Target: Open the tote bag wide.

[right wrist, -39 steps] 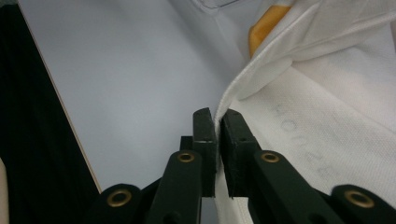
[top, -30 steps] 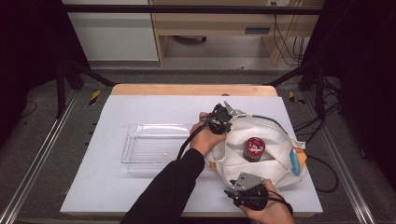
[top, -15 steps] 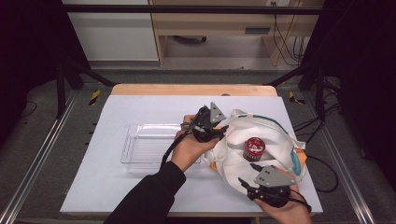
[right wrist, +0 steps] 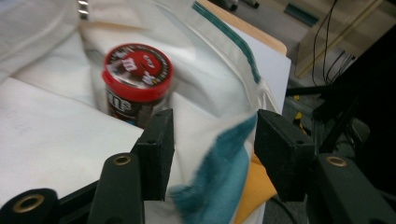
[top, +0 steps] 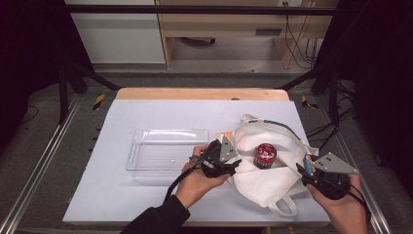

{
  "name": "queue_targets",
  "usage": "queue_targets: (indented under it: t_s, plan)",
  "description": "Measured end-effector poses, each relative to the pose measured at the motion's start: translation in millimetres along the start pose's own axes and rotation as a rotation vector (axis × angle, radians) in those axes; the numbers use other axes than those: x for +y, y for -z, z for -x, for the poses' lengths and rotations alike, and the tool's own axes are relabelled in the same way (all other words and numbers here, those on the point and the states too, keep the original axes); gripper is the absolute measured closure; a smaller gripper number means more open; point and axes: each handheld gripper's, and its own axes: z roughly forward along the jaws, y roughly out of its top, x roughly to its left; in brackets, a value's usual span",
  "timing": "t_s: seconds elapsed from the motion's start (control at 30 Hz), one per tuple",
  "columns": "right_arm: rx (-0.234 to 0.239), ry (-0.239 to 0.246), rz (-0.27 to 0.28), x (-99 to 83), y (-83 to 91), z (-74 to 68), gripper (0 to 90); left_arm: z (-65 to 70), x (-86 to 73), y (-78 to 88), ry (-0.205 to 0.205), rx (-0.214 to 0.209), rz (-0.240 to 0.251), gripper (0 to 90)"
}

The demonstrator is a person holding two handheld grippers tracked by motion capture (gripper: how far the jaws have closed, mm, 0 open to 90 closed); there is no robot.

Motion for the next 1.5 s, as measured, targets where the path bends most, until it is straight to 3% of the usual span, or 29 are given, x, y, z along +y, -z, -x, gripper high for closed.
queue_targets:
  t_s: [0.1, 0.33, 0.43, 0.53, 0.67, 0.8, 1.0, 1.1, 1.23, 1.4, 1.5]
  plan:
    - [0.006, -0.021, -0.05, -5.2, -10.6, 3.5, 47.5, 1.9, -5.5, -4.8, 0.017, -0.017, -0.015, 46.2]
    - [0.008, -0.022, -0.101, -15.8, -17.1, 6.7, 80.3, 9.1, -13.5, -14.8, 0.004, -0.041, -0.043, 60.1]
    - [0.005, -0.018, -0.128, -22.3, -18.9, 9.6, 87.6, 9.9, -16.5, -19.5, 0.008, -0.047, -0.051, 67.3]
    - [0.005, -0.026, -0.144, -28.9, -19.8, 12.8, 89.2, 10.9, -17.8, -20.8, 0.001, -0.044, -0.064, 74.4]
    - [0.009, -0.032, -0.167, -39.5, -24.8, 15.3, 89.4, 10.2, -21.9, -22.3, 0.005, -0.041, -0.077, 78.6]
    - [0.011, -0.053, -0.16, -48.2, -27.4, 18.3, 89.4, 9.8, -26.3, -22.6, 0.024, -0.042, -0.079, 79.0]
    - [0.021, -0.073, -0.153, -54.7, -29.5, 18.2, 89.3, 12.0, -30.5, -23.2, 0.018, -0.04, -0.079, 77.9]
    - [0.032, -0.068, -0.135, -52.7, -27.3, 17.9, 87.4, 13.0, -30.3, -22.6, 0.013, -0.035, -0.063, 71.7]
    - [0.041, -0.062, -0.101, -45.1, -19.8, 15.8, 76.1, 15.6, -25.7, -19.8, 0.008, -0.025, -0.043, 59.5]
    - [0.06, -0.059, -0.036, -21.9, -2.2, 6.8, 63.3, 20.3, -20.8, -16.8, 0.008, -0.031, -0.034, 44.7]
    - [0.082, -0.025, -0.021, -5.9, 2.3, -1.4, 54.6, 20.6, -18.8, -13.6, 0.017, -0.027, -0.015, 38.0]
